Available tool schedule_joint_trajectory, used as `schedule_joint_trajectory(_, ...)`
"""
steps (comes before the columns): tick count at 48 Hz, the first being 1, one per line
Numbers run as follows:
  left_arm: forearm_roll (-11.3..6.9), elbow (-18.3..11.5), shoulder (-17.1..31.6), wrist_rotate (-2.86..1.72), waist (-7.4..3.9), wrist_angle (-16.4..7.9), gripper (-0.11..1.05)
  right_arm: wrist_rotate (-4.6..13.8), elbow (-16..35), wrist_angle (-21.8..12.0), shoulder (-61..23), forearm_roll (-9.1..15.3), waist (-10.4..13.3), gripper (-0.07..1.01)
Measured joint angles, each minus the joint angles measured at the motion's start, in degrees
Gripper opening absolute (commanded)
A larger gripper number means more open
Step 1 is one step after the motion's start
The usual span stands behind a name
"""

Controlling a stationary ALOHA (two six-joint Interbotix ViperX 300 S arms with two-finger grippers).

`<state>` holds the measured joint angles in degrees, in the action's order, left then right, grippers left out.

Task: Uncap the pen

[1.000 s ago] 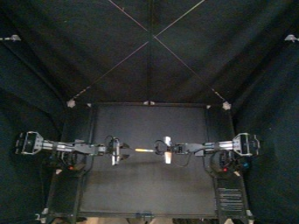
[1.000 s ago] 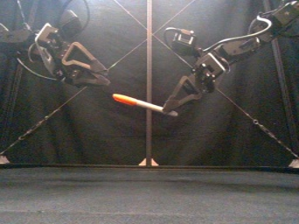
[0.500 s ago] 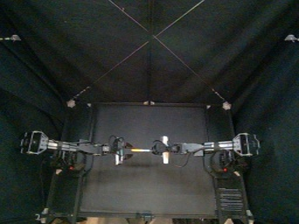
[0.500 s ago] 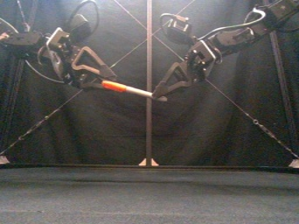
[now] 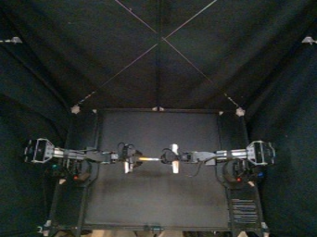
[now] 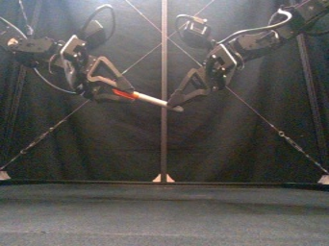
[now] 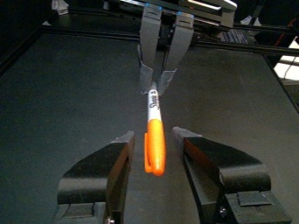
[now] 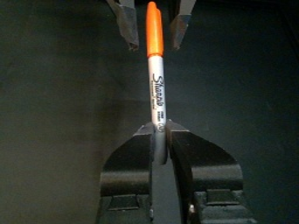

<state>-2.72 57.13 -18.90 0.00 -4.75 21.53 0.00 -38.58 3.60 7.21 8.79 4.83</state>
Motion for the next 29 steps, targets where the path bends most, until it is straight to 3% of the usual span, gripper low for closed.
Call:
schedule_joint_trajectory(18, 0.0, -0.09, 0.0, 0.09, 0.0, -0.18, 0.44, 0.09, 0.0, 0.0, -0.09, 0.09, 0.0, 0.45)
schedule_joint_trajectory(29, -0.09, 0.53, -0.97, 0.18, 0.0, -0.26, 0.41, 0.26, -0.09, 0.09, 0.0, 0.09, 0.09, 0.45)
